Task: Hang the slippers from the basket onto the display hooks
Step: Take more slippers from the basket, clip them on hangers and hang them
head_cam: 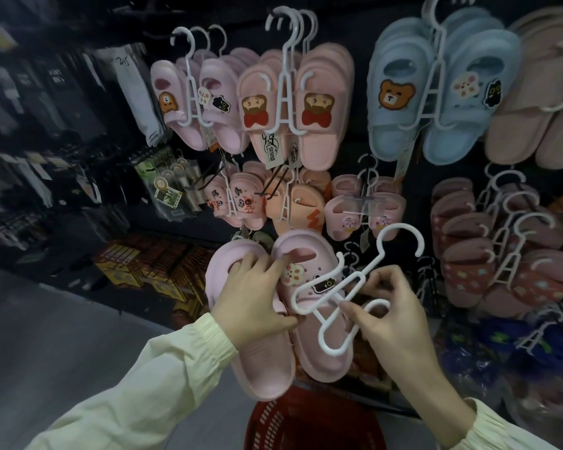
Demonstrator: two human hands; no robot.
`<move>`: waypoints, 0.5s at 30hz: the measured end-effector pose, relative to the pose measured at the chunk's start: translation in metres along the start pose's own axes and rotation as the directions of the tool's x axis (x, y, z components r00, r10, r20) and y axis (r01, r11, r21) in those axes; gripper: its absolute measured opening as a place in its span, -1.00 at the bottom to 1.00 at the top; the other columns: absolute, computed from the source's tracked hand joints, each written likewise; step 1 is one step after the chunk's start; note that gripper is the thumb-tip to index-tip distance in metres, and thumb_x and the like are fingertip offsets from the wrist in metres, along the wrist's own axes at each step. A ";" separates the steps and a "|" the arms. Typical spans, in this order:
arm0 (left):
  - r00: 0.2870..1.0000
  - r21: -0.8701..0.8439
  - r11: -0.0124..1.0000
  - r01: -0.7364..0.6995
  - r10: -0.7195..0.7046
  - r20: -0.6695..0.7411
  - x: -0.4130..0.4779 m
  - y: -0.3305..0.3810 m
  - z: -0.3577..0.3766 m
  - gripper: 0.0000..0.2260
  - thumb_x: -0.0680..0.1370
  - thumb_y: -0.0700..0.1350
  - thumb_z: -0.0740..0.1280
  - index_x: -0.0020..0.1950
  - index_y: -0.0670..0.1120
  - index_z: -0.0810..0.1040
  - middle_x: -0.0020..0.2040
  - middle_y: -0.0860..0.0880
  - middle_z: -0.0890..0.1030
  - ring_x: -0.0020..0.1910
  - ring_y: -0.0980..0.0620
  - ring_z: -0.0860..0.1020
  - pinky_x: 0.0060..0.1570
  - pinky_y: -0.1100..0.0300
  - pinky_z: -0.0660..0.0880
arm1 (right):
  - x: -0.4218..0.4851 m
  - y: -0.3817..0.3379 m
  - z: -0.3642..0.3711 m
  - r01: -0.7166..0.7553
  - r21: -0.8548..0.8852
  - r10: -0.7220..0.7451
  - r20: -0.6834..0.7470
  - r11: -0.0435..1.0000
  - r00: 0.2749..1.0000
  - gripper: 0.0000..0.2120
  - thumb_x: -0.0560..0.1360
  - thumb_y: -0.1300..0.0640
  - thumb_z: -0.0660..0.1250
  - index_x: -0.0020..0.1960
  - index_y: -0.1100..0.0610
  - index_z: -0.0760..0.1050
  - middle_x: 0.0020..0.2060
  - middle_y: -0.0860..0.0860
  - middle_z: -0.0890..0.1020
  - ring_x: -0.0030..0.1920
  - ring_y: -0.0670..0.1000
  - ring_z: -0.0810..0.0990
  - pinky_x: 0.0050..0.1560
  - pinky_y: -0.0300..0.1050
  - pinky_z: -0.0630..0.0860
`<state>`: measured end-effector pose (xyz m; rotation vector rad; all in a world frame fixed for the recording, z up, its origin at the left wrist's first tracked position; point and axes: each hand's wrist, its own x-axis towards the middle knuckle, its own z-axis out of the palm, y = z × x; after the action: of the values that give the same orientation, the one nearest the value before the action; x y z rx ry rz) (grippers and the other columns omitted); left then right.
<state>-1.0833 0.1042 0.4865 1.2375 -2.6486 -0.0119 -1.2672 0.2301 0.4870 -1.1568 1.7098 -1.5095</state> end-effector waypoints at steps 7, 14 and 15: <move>1.000 0.002 1.000 0.017 -0.017 -0.007 -0.001 -0.002 0.001 -0.09 0.22 0.42 0.23 0.47 -0.04 0.39 0.14 -0.05 0.55 0.15 -0.13 0.42 0.14 -0.07 0.43 | 0.000 -0.015 -0.002 -0.089 0.370 0.064 0.080 0.925 0.995 -0.53 0.51 0.36 0.39 0.25 -0.08 0.37 -0.15 0.09 0.73 -0.23 0.06 0.71 -0.27 -0.22 0.59; 0.999 0.014 0.999 0.042 -0.042 0.000 -0.004 -0.003 -0.002 -0.09 0.20 0.42 0.20 0.46 -0.05 0.40 0.15 -0.04 0.54 0.15 -0.13 0.41 0.15 -0.06 0.43 | -0.003 -0.014 -0.004 -0.067 0.360 0.027 0.115 0.931 0.993 -0.73 0.57 0.24 0.33 0.22 0.01 0.53 -0.14 0.13 0.70 -0.23 0.18 0.72 -0.27 0.02 0.63; 0.999 0.014 0.999 0.041 -0.041 -0.003 -0.005 -0.002 -0.002 -0.09 0.20 0.41 0.20 0.45 -0.05 0.40 0.14 -0.04 0.55 0.14 -0.13 0.41 0.14 -0.06 0.43 | -0.004 -0.014 -0.005 -0.072 0.367 0.030 0.120 0.927 0.992 -0.81 0.58 0.22 0.33 0.14 0.02 0.55 -0.16 0.14 0.70 -0.23 0.19 0.71 -0.32 -0.01 0.60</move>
<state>-1.0783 0.1066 0.4871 1.2956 -2.6246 0.0014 -1.2662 0.2358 0.5014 -0.9680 1.2962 -1.6156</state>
